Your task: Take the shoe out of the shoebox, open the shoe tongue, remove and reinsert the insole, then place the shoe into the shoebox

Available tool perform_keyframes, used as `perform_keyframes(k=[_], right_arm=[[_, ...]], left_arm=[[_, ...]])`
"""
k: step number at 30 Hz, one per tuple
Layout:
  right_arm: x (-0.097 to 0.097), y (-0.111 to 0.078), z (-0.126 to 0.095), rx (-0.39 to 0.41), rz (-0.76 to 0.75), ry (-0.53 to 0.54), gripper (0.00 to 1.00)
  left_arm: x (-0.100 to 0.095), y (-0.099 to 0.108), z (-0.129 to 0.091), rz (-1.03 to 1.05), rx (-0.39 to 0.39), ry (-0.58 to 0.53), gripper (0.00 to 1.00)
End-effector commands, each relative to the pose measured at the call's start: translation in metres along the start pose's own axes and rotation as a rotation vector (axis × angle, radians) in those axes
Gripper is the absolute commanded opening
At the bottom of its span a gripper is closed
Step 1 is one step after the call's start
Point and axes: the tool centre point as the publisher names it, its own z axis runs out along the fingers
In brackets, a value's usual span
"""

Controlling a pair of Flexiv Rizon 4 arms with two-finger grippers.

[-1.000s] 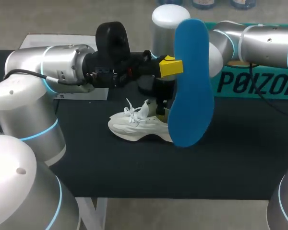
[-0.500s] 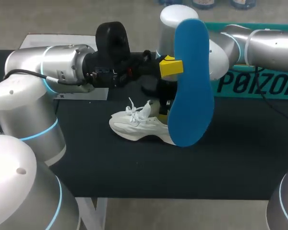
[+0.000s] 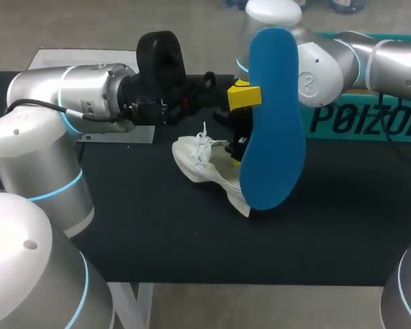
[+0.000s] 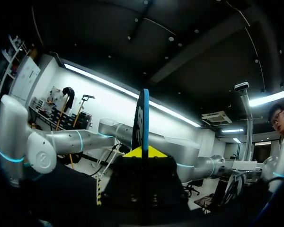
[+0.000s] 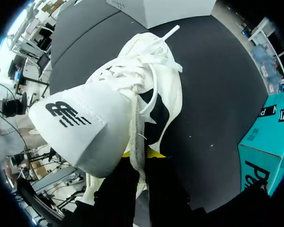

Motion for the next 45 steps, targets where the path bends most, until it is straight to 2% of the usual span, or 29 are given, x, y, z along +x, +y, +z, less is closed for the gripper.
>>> perform_keyframes(k=[1, 9, 15, 19, 22, 28, 33, 45], right_arm=[[0.013, -0.009, -0.018, -0.147, 0.658, 0.000, 0.00], [0.026, 0.004, -0.016, -0.178, 0.818, 0.021, 0.00], [0.032, 0.000, -0.016, -0.210, 0.924, 0.012, 0.00], [0.026, 0.004, -0.006, -0.248, 0.853, 0.067, 0.00], [0.025, 0.006, -0.006, -0.258, 0.799, 0.067, 0.00], [0.018, -0.001, -0.003, -0.240, 0.784, 0.049, 0.00], [0.011, -0.001, 0.002, -0.233, 0.691, 0.062, 0.00], [-0.004, 0.004, 0.018, -0.242, 0.705, 0.070, 0.00]], left_arm=[[-0.001, 0.000, 0.001, 0.000, 0.001, 0.001, 0.00], [-0.001, 0.000, 0.001, 0.000, 0.001, 0.001, 0.00], [-0.001, 0.000, 0.001, 0.000, 0.001, 0.001, 0.00], [-0.001, 0.000, 0.001, 0.000, 0.001, 0.001, 0.00], [-0.001, 0.000, 0.001, 0.000, 0.001, 0.001, 0.00], [-0.001, 0.000, 0.001, 0.000, 0.001, 0.001, 0.00], [-0.001, 0.000, 0.001, 0.000, 0.001, 0.001, 0.00], [-0.001, 0.000, 0.001, 0.000, 0.001, 0.001, 0.00]])
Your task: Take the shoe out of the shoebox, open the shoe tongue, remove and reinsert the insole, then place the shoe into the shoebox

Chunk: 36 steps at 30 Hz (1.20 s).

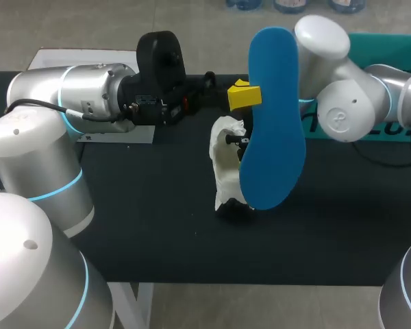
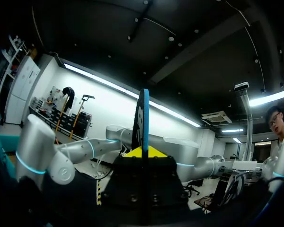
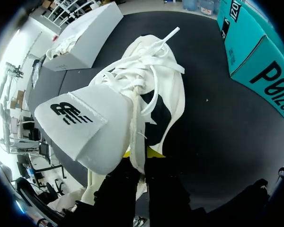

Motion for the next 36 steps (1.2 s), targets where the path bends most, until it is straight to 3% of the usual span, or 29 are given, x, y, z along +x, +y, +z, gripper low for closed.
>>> perform_keyframes(k=[1, 11, 12, 13, 14, 20, 30, 32, 36], right_arm=[[-0.001, 0.004, 0.012, -0.004, 0.010, 0.016, 0.00], [-0.010, 0.005, 0.027, 0.030, 0.039, 0.030, 0.02], [-0.010, 0.005, 0.027, 0.036, 0.040, 0.033, 0.29], [-0.011, 0.005, 0.028, 0.050, 0.050, 0.030, 0.48], [-0.011, 0.004, 0.027, 0.050, 0.049, 0.026, 1.00], [-0.009, -0.003, 0.008, 0.067, 0.054, 0.076, 1.00], [-0.003, 0.001, -0.032, 0.065, 0.042, 0.289, 1.00], [-0.003, 0.005, -0.043, 0.065, 0.006, 0.294, 1.00], [-0.003, 0.005, -0.043, 0.065, 0.006, 0.294, 1.00]], left_arm=[[-0.001, 0.000, 0.001, 0.000, 0.001, 0.001, 0.00], [-0.001, 0.000, 0.001, 0.000, 0.001, 0.001, 0.00], [-0.001, 0.000, 0.001, 0.000, 0.001, 0.001, 0.00], [-0.001, 0.000, 0.001, 0.000, 0.001, 0.001, 0.00], [-0.001, 0.000, 0.001, 0.000, 0.001, 0.001, 0.00], [-0.001, 0.000, 0.001, 0.000, 0.001, 0.001, 0.00], [-0.001, 0.000, 0.001, 0.000, 0.001, 0.001, 0.00], [-0.001, 0.000, 0.001, 0.000, 0.001, 0.001, 0.00], [-0.001, 0.000, 0.001, 0.000, 0.001, 0.001, 0.00]])
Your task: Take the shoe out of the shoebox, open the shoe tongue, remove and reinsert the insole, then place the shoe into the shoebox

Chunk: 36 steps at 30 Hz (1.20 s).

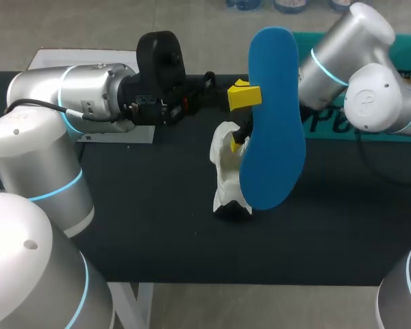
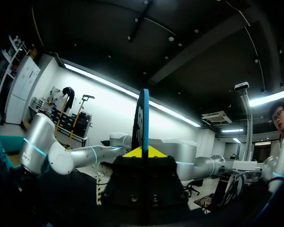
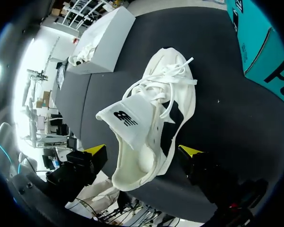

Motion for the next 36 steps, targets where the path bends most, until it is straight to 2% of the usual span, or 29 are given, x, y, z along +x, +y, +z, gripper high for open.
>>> perform_keyframes(k=[1, 14, 16, 18, 21, 24, 29, 36], right_arm=[[-0.001, -0.003, -0.004, -0.003, 0.001, 0.000, 1.00], [-0.001, -0.003, -0.004, -0.003, 0.001, 0.000, 1.00], [0.003, -0.004, -0.020, -0.019, 0.064, 0.120, 1.00], [0.005, -0.007, -0.033, -0.030, 0.114, 0.190, 1.00], [0.008, -0.014, -0.060, -0.097, 0.158, 0.335, 1.00], [0.011, -0.016, -0.075, -0.138, 0.174, 0.359, 1.00], [0.024, -0.019, -0.098, -0.213, 0.170, 0.493, 1.00], [0.043, -0.020, -0.127, -0.245, 0.142, 0.521, 1.00]], left_arm=[[-0.001, 0.000, 0.001, 0.000, 0.001, 0.001, 0.00], [-0.001, 0.000, 0.001, 0.000, 0.001, 0.001, 0.00], [-0.001, 0.000, 0.001, 0.000, 0.001, 0.001, 0.00], [-0.001, 0.000, 0.001, 0.000, 0.001, 0.001, 0.00], [-0.001, 0.000, 0.001, 0.000, 0.001, 0.001, 0.00], [-0.001, 0.000, 0.001, 0.000, 0.001, 0.001, 0.00], [-0.001, 0.000, 0.001, 0.000, 0.001, 0.001, 0.00], [-0.001, 0.000, 0.001, 0.000, 0.001, 0.001, 0.00]])
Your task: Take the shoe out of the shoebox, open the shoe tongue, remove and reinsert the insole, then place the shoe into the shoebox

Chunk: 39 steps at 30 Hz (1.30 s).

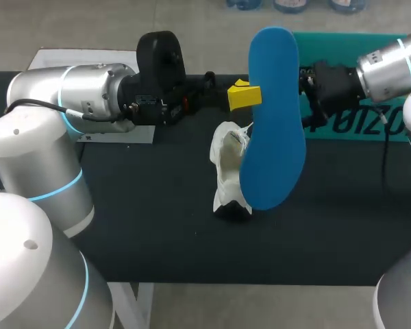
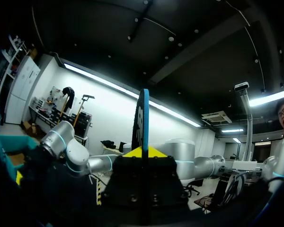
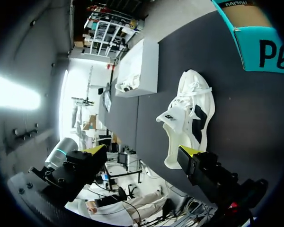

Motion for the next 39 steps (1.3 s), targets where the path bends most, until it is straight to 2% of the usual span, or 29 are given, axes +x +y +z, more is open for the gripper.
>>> perform_keyframes(k=[1, 4, 11, 19, 25, 27, 39], right_arm=[[0.006, -0.013, -0.012, -0.073, -0.015, 0.044, 1.00], [0.009, -0.009, -0.018, -0.081, -0.016, 0.033, 1.00], [0.019, -0.001, -0.031, -0.038, 0.030, 0.146, 1.00], [0.034, 0.000, -0.031, 0.007, 0.061, 0.253, 1.00], [0.047, 0.007, -0.040, -0.004, 0.073, 0.370, 1.00], [0.052, 0.009, -0.043, -0.030, 0.072, 0.358, 1.00], [0.052, 0.009, -0.043, -0.030, 0.072, 0.358, 1.00]], left_arm=[[-0.001, 0.000, 0.001, 0.000, 0.001, 0.001, 0.00], [-0.001, 0.000, 0.001, 0.000, 0.001, 0.001, 0.00], [-0.001, 0.000, 0.001, 0.000, 0.001, 0.001, 0.00], [-0.001, 0.000, 0.001, 0.000, 0.001, 0.001, 0.00], [-0.001, 0.000, 0.001, 0.000, 0.001, 0.001, 0.00], [-0.001, 0.000, 0.001, 0.000, 0.001, 0.001, 0.00], [-0.001, 0.000, 0.001, 0.000, 0.001, 0.001, 0.00]])
